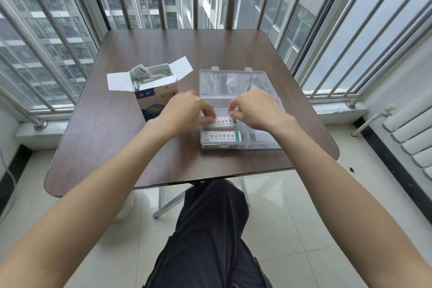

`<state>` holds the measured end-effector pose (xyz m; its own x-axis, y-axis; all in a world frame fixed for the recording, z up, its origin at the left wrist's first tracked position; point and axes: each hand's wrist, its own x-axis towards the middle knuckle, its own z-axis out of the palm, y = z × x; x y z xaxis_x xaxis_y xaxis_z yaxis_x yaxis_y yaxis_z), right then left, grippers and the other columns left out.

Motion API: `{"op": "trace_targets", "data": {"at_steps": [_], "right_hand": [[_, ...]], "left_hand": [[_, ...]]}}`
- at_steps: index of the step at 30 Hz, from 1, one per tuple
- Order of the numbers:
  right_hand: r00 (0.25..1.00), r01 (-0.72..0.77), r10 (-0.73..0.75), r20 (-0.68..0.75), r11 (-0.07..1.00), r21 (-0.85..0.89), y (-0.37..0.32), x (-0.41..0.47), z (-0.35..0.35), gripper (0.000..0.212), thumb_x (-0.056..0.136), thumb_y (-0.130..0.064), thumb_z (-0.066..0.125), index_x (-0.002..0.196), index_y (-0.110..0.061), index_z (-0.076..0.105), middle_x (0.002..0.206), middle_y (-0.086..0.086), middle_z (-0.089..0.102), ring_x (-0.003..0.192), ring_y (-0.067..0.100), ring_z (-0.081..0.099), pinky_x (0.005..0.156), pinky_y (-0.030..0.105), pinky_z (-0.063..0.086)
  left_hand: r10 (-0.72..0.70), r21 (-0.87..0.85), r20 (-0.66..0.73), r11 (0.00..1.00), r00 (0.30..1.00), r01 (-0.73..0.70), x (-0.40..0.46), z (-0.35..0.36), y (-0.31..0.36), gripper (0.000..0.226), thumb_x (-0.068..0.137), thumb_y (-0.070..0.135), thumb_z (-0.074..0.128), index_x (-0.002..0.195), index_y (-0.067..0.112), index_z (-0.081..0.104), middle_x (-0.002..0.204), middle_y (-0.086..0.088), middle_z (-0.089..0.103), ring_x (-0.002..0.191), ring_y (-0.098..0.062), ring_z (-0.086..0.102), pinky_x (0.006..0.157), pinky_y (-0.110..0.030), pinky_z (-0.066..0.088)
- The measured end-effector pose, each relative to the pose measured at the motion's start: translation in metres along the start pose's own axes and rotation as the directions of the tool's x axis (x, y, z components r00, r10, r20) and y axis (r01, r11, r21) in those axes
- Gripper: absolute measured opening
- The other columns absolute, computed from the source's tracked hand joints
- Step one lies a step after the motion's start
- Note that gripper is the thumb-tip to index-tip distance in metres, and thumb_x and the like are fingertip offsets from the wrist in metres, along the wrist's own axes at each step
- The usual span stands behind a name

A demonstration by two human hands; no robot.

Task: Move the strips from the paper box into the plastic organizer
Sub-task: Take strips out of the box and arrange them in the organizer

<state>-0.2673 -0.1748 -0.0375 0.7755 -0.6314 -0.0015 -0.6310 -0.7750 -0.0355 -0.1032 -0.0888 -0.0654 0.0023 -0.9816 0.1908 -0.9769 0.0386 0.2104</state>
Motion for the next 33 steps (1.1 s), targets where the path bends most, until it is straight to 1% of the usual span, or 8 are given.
{"op": "trace_targets", "data": {"at_steps": [4,12,16,19,22,24,28,33], "right_hand": [[0.996,-0.025,0.023,0.088,0.999,0.021,-0.002,-0.001,0.003,0.018,0.092,-0.029,0.054,0.102,-0.026,0.068,0.104,0.002,0.069,0.1,0.025,0.06,0.071,0.03,0.042],[0.997,-0.074,0.075,-0.009,0.997,0.03,-0.003,-0.007,-0.004,0.019,0.092,-0.031,0.054,0.103,-0.023,0.067,0.104,0.0,0.069,0.102,0.024,0.058,0.071,0.031,0.04],[0.975,0.045,-0.005,-0.221,0.983,0.175,-0.01,-0.005,-0.021,0.019,0.093,-0.03,0.053,0.101,-0.022,0.068,0.104,-0.002,0.065,0.1,0.019,0.056,0.077,0.031,0.042],[0.93,0.249,-0.13,-0.342,0.91,0.331,-0.033,0.012,-0.028,0.017,0.09,-0.027,0.058,0.103,-0.021,0.067,0.102,-0.002,0.065,0.09,0.012,0.05,0.077,0.023,0.035],[0.903,0.341,-0.205,-0.377,0.875,0.343,-0.064,0.043,-0.036,0.019,0.09,-0.024,0.057,0.107,-0.018,0.066,0.101,-0.003,0.068,0.089,0.013,0.053,0.079,0.026,0.041],[0.919,0.317,-0.243,-0.31,0.923,0.217,-0.083,0.066,-0.038,0.024,0.093,-0.03,0.053,0.112,-0.018,0.063,0.105,-0.002,0.068,0.097,0.018,0.052,0.082,0.031,0.043],[0.963,0.253,-0.26,-0.072,0.963,-0.09,-0.111,0.101,-0.04,0.035,0.092,-0.043,0.053,0.105,-0.014,0.067,0.106,0.009,0.068,0.105,0.029,0.054,0.075,0.031,0.038],[0.96,0.257,-0.262,0.096,0.965,0.059,-0.119,0.114,-0.046,0.011,0.083,-0.03,0.068,0.09,-0.023,0.067,0.101,0.004,0.067,0.087,0.023,0.058,0.065,0.028,0.041]], "left_hand": [[0.004,-0.009,-0.025,1.0,1.0,-0.004,-0.002,0.0,0.002,0.017,0.087,0.037,0.063,0.099,0.03,0.073,0.092,0.01,0.072,0.08,-0.01,0.044,0.068,-0.025,0.028],[0.018,0.018,-0.13,1.0,0.991,-0.016,-0.016,-0.011,0.007,0.017,0.091,0.034,0.057,0.092,0.026,0.072,0.086,0.006,0.07,0.085,-0.02,0.061,0.062,-0.029,0.04],[0.036,-0.056,-0.426,0.996,0.904,-0.066,-0.039,-0.037,0.002,0.024,0.089,0.037,0.054,0.087,0.022,0.072,0.078,0.005,0.069,0.073,-0.02,0.06,0.061,-0.03,0.048],[-0.101,-0.092,-0.578,0.994,0.81,0.058,-0.055,-0.057,-0.028,0.035,0.082,0.042,0.059,0.108,0.019,0.066,0.103,0.0,0.067,0.097,-0.022,0.053,0.084,-0.033,0.043],[-0.365,-0.166,-0.361,0.931,0.858,0.326,-0.063,-0.064,-0.068,0.09,0.066,0.061,0.065,0.14,0.016,0.039,0.138,-0.008,0.046,0.128,-0.025,0.037,0.107,-0.035,0.027],[-0.497,-0.277,-0.144,0.85,0.856,0.447,-0.064,-0.064,-0.082,0.108,0.063,0.056,0.078,0.147,0.013,0.025,0.149,-0.008,0.033,0.137,-0.023,0.028,0.111,-0.034,0.023],[-0.508,-0.393,-0.055,0.802,0.859,0.449,-0.057,-0.054,-0.085,0.086,0.069,0.033,0.082,0.14,0.014,0.038,0.137,-0.004,0.048,0.127,-0.02,0.042,0.091,-0.02,0.03],[-0.493,-0.406,-0.102,0.813,0.864,0.416,-0.063,-0.048,-0.086,0.088,0.056,0.054,0.077,0.131,0.023,0.048,0.125,0.001,0.057,0.118,-0.018,0.05,0.098,-0.034,0.04]]}}
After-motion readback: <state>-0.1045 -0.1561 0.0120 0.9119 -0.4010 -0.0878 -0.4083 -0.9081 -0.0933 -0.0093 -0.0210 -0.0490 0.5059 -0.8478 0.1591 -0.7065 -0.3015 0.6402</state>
